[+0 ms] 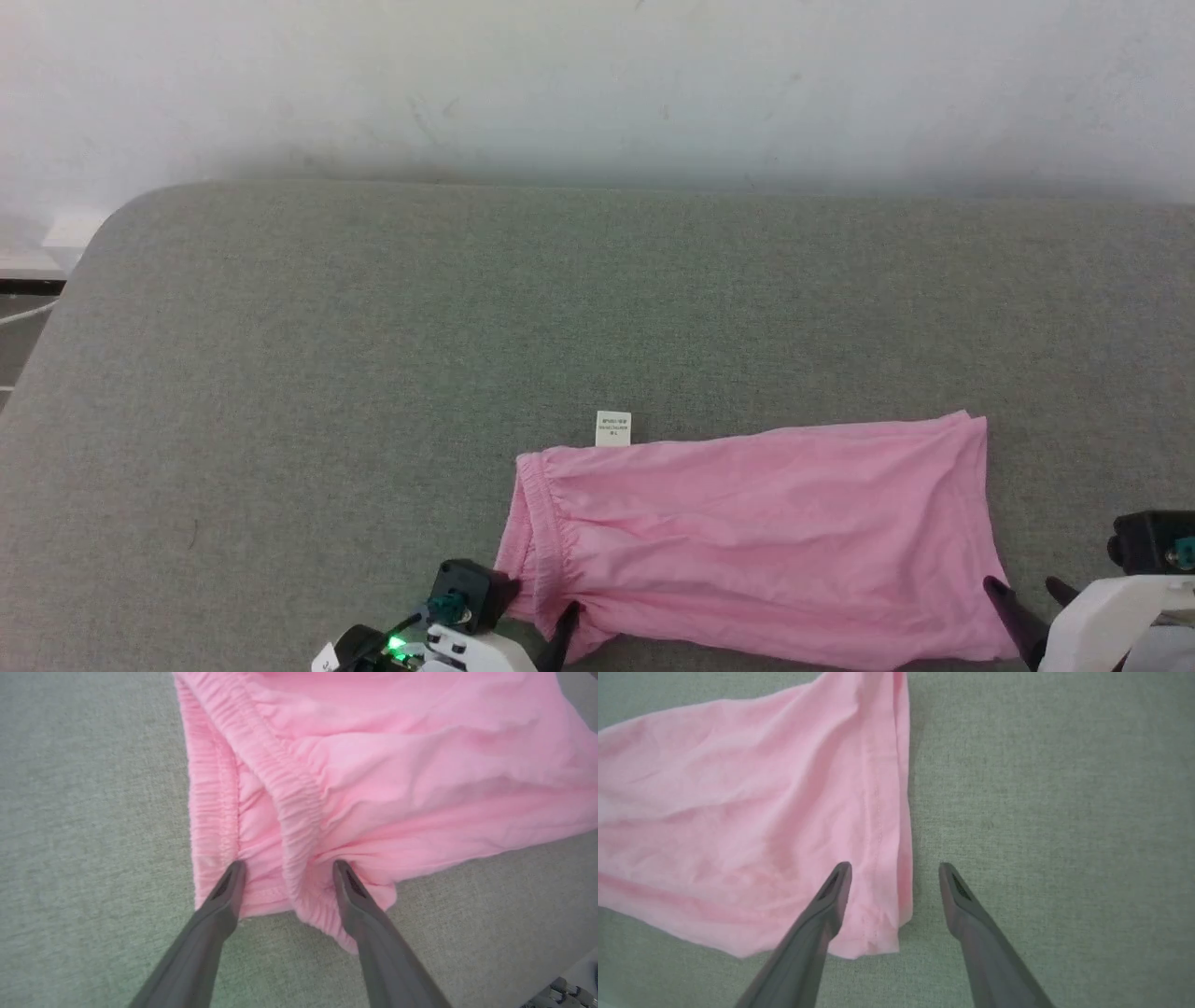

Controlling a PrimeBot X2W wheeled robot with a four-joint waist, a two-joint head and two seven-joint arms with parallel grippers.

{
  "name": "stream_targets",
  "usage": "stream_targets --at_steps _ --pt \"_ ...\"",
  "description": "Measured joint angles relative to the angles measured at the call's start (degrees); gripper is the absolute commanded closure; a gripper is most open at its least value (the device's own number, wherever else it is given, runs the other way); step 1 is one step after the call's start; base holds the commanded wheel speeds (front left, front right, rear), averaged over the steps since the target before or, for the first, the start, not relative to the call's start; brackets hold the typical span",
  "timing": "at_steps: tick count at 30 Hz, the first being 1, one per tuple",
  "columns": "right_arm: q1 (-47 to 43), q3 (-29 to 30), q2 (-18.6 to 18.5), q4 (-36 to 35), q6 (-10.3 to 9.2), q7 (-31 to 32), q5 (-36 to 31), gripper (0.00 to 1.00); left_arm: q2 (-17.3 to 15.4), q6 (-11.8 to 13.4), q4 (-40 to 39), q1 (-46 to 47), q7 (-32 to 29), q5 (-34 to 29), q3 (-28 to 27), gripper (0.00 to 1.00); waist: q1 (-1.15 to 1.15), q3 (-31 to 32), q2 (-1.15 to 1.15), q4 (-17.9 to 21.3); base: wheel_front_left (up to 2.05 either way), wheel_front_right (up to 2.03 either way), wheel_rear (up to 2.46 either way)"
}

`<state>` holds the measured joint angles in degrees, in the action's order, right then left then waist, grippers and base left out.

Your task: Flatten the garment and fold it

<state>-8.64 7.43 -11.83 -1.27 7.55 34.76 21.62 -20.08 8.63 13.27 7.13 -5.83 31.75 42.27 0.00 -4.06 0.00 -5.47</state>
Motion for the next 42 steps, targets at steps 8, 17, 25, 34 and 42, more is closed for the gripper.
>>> stream_targets --at_steps 8,17,25,34,42 --pt "1.94 1.29 -1.16 -2.15 0.00 -2.02 -0.44 0.00 -1.41 0.94 -6.42 -1.52 6.25 1.14 -3.61 0.00 0.00 1.49 0.00 -1.15 0.00 0.00 0.00" --pt "4.30 0.99 -2.11 2.75 -0.01 -3.96 -0.03 0.00 -0.67 5.57 -11.25 -2.03 20.50 -3.77 -13.04 0.00 0.00 1.70 0.00 -2.71 0.00 0.00 0.00" --pt "6.11 0.32 -2.70 8.17 -0.01 -3.42 0.66 0.00 4.10 6.61 -18.85 -6.26 20.56 -18.71 -23.82 0.00 0.00 0.51 0.00 -3.63 0.00 0.00 0.00" --pt "7.44 -0.71 -2.76 13.65 -0.01 -2.56 3.13 0.00 5.63 6.65 -18.67 -9.04 20.56 -28.33 -25.68 0.00 0.00 -0.80 0.00 -4.75 0.00 0.00 0.00" --pt "8.89 -3.56 -4.15 15.25 -0.11 -2.53 5.22 1.00 7.26 5.99 -18.68 -9.30 20.56 -28.82 -25.92 0.00 0.00 -2.13 0.00 -5.73 0.00 0.00 0.00"
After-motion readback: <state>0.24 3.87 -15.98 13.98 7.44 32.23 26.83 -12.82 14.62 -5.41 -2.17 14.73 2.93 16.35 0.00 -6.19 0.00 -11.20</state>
